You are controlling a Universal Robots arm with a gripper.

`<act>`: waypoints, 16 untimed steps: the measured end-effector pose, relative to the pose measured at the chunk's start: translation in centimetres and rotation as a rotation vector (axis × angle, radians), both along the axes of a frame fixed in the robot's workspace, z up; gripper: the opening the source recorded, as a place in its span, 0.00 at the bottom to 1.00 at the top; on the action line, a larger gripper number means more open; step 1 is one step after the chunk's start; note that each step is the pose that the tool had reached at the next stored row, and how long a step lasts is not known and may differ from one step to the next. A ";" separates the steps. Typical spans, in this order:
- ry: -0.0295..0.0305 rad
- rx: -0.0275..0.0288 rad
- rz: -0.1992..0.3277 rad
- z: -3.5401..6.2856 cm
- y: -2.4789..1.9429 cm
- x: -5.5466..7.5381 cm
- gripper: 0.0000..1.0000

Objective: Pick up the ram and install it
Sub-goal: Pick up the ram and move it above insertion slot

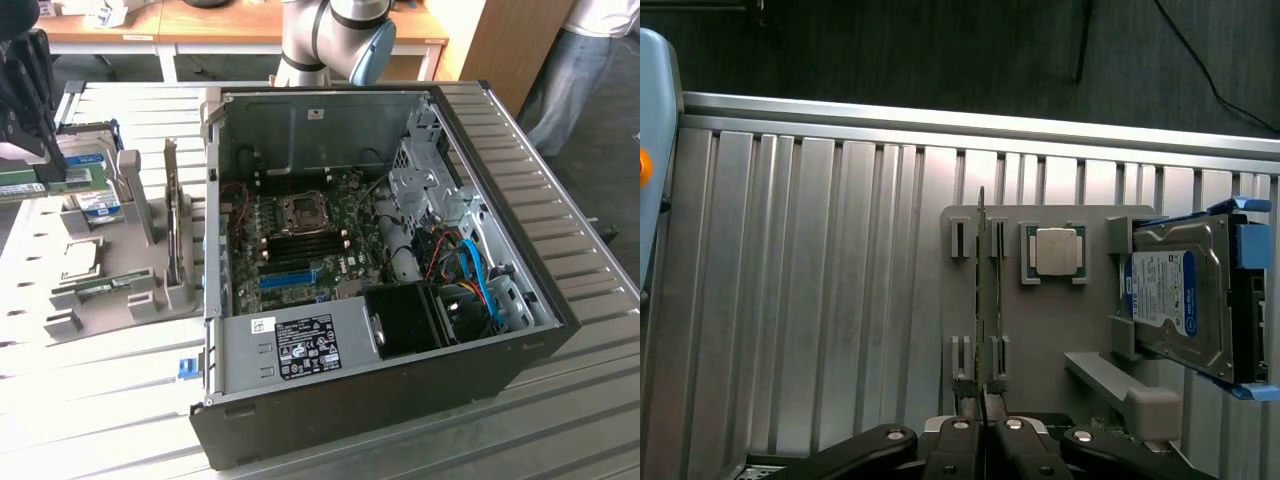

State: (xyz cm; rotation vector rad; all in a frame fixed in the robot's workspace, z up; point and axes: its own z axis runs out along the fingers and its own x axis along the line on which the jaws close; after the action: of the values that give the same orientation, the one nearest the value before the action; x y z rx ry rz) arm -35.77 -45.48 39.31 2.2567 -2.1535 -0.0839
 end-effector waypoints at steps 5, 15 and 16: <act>0.0002 -0.0001 -0.005 0.01 0.00 0.0 0.12; 0.0001 -0.0006 -0.016 0.03 0.00 0.0 0.12; 0.0002 -0.0006 -0.016 0.03 0.00 0.0 0.12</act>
State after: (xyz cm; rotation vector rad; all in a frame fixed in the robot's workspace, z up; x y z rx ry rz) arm -35.74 -45.48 39.35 2.2398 -2.1709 -0.0837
